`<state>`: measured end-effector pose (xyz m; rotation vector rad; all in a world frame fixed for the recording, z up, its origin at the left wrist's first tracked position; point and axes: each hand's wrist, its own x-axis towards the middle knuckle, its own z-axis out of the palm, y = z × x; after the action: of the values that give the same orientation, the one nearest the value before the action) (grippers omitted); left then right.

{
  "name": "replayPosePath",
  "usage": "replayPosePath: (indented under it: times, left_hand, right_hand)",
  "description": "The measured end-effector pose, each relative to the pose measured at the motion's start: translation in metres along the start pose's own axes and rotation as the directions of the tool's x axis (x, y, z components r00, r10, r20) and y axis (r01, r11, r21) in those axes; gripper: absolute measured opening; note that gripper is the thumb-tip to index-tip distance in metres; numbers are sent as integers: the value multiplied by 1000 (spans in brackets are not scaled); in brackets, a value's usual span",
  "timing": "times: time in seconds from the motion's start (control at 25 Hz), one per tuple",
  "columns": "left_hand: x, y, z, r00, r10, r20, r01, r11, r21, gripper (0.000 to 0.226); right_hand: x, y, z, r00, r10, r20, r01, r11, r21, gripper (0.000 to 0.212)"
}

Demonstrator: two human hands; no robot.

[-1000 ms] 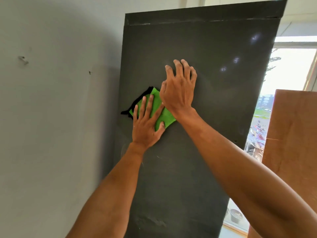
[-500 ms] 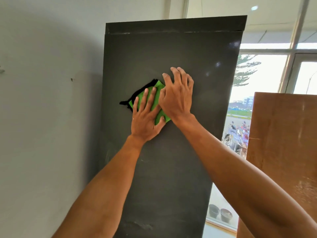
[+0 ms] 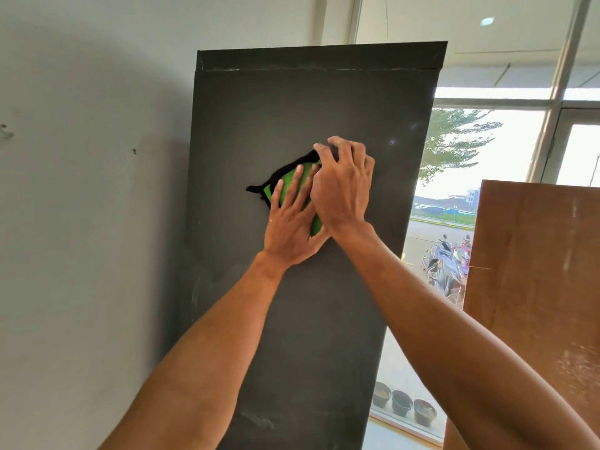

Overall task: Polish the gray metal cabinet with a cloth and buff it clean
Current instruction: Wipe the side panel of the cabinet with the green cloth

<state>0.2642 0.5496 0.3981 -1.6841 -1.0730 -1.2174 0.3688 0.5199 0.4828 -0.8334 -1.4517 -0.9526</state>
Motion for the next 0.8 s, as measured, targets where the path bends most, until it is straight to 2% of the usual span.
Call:
replayPosePath:
  times: [0.12,0.24,0.32,0.4,0.48,0.52,0.6,0.68,0.8]
  left_hand:
    - [2,-1,-6,1000,1,23,1,998,-63,86]
    - [2,-11,-12,999,2,34,8,957,-290,87]
    - [1,-20,-16,999,26,29,-13,926,-378,80]
    - [2,-33,-15,995,104,-7,-99,928,-359,73]
    - [1,-46,-14,978,203,-56,-210,932,-296,66]
    - [1,-53,-13,967,241,-83,-255,928,-271,61]
    - [3,-68,-13,954,275,-120,-296,925,-238,61]
    - [5,-79,-15,960,248,-129,-272,934,-232,68]
    - [18,-94,-20,978,112,-175,-158,947,-278,72]
  right_hand:
    - [-1,1,-3,1000,-22,-4,22,993,120,30]
    - [-1,-4,-5,995,51,89,-74,956,284,26]
    - [-5,-6,-1,993,91,82,-111,949,295,30]
    - [-16,-8,7,998,63,30,-68,973,222,28]
    - [-32,-9,18,999,-35,-14,36,994,101,23]
    - [-41,-10,22,997,-76,-5,76,996,41,28]
    - [-51,-14,28,992,-94,85,101,991,-85,53]
    - [-44,-18,32,983,-85,165,120,969,-217,68]
    - [-16,-23,41,974,-73,215,144,931,-334,75]
